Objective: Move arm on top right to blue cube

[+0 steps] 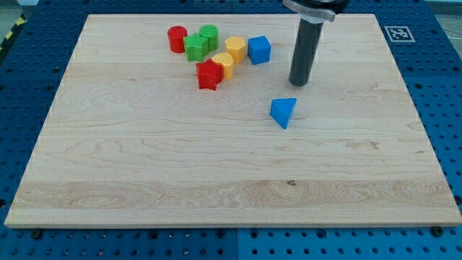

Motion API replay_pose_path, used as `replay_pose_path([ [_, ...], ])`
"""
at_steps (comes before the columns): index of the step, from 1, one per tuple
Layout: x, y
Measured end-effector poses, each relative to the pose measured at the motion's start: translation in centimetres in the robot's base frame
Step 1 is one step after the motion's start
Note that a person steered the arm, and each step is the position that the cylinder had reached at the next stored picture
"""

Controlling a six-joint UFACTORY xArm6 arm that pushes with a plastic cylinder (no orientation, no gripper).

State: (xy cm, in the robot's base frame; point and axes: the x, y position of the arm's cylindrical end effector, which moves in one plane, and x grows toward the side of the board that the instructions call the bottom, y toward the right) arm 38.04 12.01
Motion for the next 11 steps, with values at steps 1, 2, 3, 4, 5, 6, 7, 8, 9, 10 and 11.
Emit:
replay_pose_path([
  [1,-0.1,2.2],
  [2,-0.7,3.7],
  [3,-3.6,3.6],
  [4,-6.8,3.0],
  [5,-7.7,2.1],
  [6,-8.4,0.6],
  [7,-8.5,-0.8],
  [8,-8.6,-0.9],
  [9,-10.3,-0.9],
  [10,-12.4,-1.1],
  [11,-13.3,-1.9],
])
